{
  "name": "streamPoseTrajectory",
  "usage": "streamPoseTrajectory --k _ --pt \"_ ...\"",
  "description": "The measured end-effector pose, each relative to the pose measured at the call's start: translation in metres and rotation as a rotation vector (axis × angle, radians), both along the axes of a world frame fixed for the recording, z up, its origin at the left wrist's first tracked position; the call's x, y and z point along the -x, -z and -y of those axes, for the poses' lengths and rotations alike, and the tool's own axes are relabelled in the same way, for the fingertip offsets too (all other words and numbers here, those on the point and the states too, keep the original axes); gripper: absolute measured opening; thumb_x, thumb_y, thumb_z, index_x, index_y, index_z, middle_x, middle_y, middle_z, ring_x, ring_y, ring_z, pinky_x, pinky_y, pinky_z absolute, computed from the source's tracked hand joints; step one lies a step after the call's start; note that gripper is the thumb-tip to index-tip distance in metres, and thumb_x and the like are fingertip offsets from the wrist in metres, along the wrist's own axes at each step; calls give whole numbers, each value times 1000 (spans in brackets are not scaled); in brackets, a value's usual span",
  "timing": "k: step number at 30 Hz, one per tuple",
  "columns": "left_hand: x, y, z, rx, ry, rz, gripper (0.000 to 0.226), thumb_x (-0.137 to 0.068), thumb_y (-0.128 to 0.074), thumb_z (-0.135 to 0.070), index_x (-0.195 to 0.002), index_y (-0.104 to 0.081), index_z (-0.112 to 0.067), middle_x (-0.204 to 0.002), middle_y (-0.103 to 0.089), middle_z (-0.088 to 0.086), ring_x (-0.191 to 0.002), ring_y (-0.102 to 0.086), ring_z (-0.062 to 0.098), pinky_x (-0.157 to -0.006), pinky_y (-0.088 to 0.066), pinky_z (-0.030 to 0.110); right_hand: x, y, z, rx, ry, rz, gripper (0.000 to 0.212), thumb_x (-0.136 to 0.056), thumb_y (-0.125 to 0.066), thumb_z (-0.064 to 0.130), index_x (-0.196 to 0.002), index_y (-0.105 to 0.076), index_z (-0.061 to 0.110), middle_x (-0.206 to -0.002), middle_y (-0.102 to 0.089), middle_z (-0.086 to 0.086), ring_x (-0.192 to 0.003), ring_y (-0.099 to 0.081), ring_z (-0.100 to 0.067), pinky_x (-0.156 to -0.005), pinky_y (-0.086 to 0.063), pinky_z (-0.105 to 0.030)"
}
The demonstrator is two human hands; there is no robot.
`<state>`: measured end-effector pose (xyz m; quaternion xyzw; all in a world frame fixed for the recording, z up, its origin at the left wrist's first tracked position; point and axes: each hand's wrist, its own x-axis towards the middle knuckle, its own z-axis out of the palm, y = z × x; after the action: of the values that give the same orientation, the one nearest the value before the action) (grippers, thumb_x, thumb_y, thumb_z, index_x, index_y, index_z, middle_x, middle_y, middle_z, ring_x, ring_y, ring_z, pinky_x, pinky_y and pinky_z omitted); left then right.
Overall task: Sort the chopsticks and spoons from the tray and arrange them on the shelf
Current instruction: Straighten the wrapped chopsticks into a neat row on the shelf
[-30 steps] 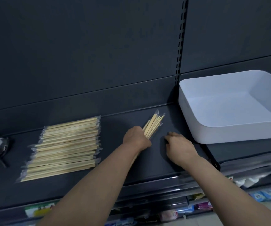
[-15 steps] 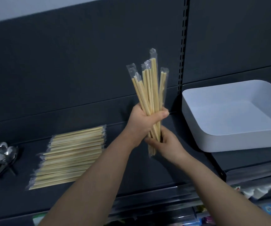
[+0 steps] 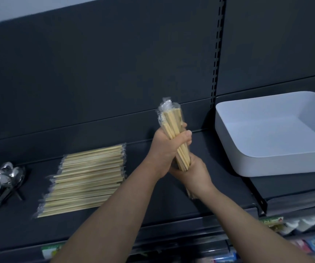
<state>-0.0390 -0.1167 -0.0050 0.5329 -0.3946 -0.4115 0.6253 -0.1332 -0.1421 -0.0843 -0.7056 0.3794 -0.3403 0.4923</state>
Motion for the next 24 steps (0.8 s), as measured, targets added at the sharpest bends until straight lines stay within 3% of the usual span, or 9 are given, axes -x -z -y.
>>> streamPoseTrajectory --k 5,7,10,14,22,24 --pt "-35 14 -19 -27 -319 -383 16 -86 -68 -1 -94 -59 -11 -75 -68 1 -77 -69 17 -85 -58 38 -7 0 -9 281 -67 -507 24 -81 -68 36 -91 -49 26 -80 -62 8 -73 -61 -14 -56 -43 -27" --pt "-58 23 -36 -43 -475 -452 18 -85 -68 2 -93 -56 -9 -70 -69 3 -72 -69 17 -79 -58 37 -18 -2 -18 340 -136 -613 27 -80 -67 36 -93 -46 27 -85 -62 8 -78 -61 -16 -57 -42 -27" --pt "-98 41 -73 -145 -647 -329 19 -85 -66 3 -96 -54 -7 -72 -69 7 -69 -66 21 -65 -55 32 -43 -4 -41 334 -256 -661 35 -79 -65 32 -109 -46 30 -97 -63 8 -85 -62 -16 -61 -43 -26" --pt "-148 63 -137 -353 -755 -116 40 -80 -74 -10 -114 -53 -17 -104 -59 7 -88 -60 22 -80 -51 35 -83 -7 -79 449 -346 -757 40 -81 -64 36 -117 -47 31 -104 -66 5 -92 -63 -19 -65 -42 -27" --pt "-217 82 -240 -423 -772 244 8 -90 -66 -11 -96 -63 -15 -104 -63 2 -91 -58 15 -80 -44 26 -160 -2 -155 603 -390 -866 57 -73 -71 58 -110 -48 22 -100 -66 1 -91 -61 -22 -65 -40 -29" --pt "-228 89 -250 -421 -748 311 6 -91 -64 -12 -93 -63 -17 -106 -62 5 -90 -58 14 -80 -45 26 -171 1 -164 612 -365 -869 66 -68 -72 63 -117 -50 24 -108 -63 2 -101 -56 -20 -74 -40 -31"
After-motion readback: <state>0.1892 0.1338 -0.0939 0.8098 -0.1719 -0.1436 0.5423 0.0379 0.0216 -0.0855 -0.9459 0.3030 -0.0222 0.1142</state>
